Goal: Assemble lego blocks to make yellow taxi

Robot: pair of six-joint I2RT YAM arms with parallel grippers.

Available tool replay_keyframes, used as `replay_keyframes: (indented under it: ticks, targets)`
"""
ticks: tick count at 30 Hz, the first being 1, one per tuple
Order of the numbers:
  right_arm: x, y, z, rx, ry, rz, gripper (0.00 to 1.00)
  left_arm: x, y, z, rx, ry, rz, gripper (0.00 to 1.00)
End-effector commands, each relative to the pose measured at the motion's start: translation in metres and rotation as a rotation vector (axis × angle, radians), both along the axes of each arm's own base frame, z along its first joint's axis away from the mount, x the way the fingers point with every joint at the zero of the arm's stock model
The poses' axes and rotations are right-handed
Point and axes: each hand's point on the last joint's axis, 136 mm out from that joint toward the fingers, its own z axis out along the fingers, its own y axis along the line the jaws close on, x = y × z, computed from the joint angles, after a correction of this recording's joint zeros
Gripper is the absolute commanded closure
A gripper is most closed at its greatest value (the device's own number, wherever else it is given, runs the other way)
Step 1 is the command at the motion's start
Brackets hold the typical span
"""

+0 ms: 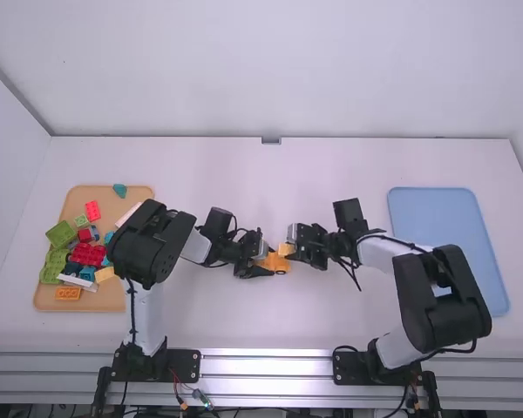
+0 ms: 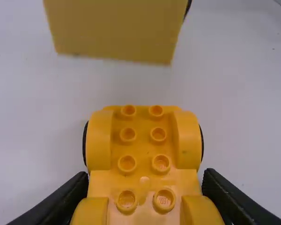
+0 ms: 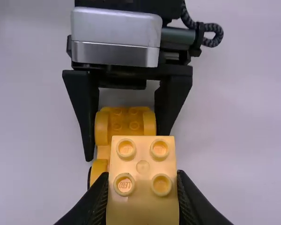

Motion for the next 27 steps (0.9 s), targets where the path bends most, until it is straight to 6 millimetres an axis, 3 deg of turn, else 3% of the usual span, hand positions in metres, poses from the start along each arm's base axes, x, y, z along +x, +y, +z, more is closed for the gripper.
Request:
replay_keyframes:
  ticks: [1, 11, 27]
  targets:
    - [-0.006, 0.001, -0.014, -0.018, 0.094, -0.037, 0.98, -0.002, -0.001, -0.005, 0.013, 0.022, 0.002, 0.43]
    - [-0.009, -0.004, -0.029, -0.072, 0.089, -0.032, 1.0, 0.001, 0.0, -0.01, 0.045, 0.022, 0.023, 0.47]
    - [-0.021, 0.003, -0.03, -0.068, 0.032, 0.061, 1.0, -0.004, 0.0, -0.012, 0.054, 0.046, 0.019, 0.48]
